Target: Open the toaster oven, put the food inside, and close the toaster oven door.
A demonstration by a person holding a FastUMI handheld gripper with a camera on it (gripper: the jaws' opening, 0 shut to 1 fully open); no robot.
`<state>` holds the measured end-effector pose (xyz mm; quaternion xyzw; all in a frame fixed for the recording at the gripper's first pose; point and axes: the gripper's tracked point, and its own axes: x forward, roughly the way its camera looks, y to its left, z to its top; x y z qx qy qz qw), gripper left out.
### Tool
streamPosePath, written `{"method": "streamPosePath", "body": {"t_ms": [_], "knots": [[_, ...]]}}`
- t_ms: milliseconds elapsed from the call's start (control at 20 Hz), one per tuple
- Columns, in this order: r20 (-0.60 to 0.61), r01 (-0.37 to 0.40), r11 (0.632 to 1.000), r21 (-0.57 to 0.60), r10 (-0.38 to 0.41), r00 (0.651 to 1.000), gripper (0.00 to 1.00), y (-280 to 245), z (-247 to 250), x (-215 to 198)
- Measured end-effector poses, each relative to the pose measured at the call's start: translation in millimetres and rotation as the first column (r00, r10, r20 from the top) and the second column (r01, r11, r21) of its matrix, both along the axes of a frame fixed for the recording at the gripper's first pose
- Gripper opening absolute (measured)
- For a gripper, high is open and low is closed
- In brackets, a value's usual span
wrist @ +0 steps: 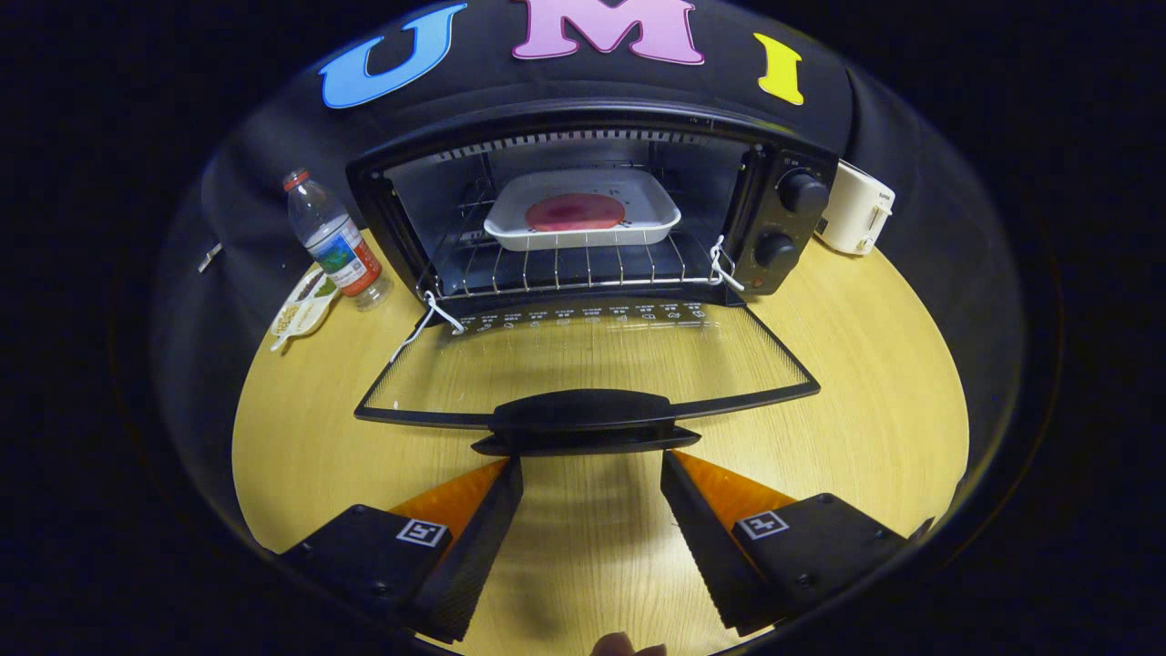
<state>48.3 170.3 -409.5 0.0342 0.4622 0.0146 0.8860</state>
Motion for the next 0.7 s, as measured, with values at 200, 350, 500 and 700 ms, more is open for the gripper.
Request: {"method": "streamPosePath", "body": {"t_ms": [200, 350, 500, 700], "knots": [[0.038, 0.011, 1.000, 0.018, -0.012, 0.999, 0.99, -0.5, 26.0, 1.6], [0.101, 0.022, 0.999, 0.047, -0.027, 0.995, 0.99, -0.2, 51.1, 12.2], [0.159, 0.035, 0.996, 0.081, -0.048, 0.986, 0.99, 4.1, 84.1, 41.0], [0.255, 0.029, 0.995, 0.090, -0.051, 0.965, 0.99, -4.4, 129.8, 62.0]]}}
